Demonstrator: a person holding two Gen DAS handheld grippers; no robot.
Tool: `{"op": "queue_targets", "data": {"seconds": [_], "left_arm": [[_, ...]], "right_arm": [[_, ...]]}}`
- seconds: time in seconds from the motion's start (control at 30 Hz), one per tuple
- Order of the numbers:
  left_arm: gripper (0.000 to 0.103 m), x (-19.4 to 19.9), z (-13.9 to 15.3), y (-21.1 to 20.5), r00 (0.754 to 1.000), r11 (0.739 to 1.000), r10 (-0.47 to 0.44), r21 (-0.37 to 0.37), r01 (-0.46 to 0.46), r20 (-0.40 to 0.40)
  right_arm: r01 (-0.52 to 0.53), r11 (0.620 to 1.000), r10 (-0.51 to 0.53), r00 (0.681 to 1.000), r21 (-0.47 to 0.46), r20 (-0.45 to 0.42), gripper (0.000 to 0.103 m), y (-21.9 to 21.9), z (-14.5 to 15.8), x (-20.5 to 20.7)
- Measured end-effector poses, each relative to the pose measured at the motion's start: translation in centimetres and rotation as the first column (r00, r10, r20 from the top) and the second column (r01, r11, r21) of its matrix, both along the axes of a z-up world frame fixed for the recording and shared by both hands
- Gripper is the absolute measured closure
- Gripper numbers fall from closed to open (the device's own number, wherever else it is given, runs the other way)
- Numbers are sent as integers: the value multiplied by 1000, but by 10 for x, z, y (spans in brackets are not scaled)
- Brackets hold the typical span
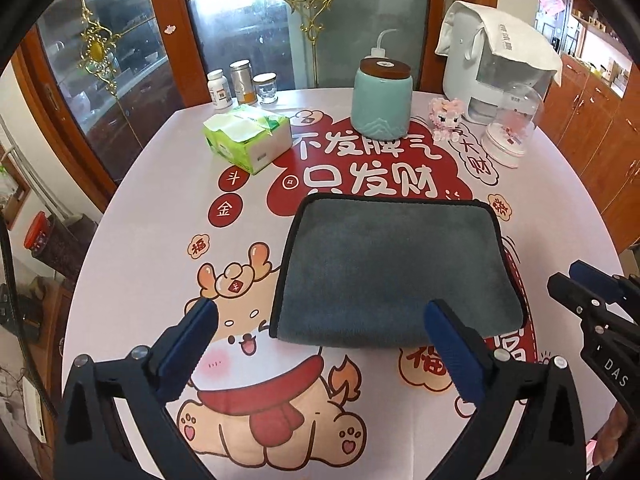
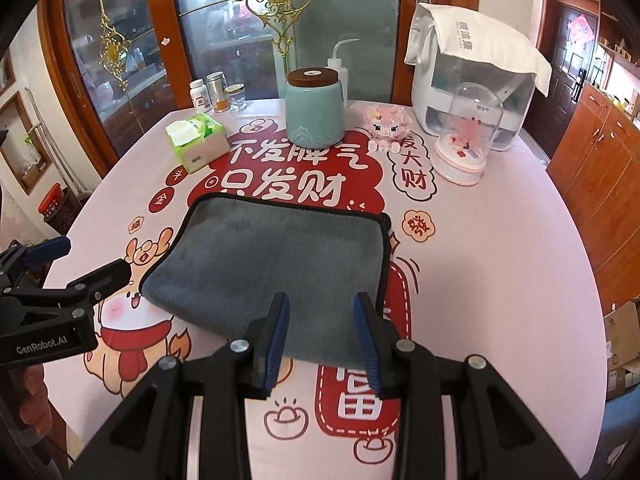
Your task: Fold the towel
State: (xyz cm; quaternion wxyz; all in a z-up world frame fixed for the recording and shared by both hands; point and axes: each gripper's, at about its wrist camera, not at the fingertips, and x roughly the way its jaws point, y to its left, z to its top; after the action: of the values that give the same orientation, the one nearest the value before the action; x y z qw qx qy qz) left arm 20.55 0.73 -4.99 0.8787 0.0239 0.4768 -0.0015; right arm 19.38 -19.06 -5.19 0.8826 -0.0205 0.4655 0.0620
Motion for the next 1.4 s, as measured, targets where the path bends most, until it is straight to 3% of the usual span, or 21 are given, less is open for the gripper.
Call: {"op": "queue_targets", "data": {"seconds": [0.4, 0.57, 0.87, 1.4], "left_arm": [[1, -44, 21, -7, 1000, 999, -11, -29, 12, 22], [1, -72, 36, -7, 999, 999, -9, -35, 11, 36], [1, -125, 62, -12, 997, 1000, -9, -9, 9, 78], [1, -178, 62, -13, 998, 998, 33, -62, -30, 46]], "right_arm": [[-9, 999, 7, 999, 35, 35, 69, 0, 24, -50], [-18, 999, 16, 998, 46, 54, 58, 3, 35, -77], [-33, 997, 30, 999, 73, 41, 57, 6, 43, -123], [36, 995, -39, 999, 90, 37, 57, 0, 47, -168]]}}
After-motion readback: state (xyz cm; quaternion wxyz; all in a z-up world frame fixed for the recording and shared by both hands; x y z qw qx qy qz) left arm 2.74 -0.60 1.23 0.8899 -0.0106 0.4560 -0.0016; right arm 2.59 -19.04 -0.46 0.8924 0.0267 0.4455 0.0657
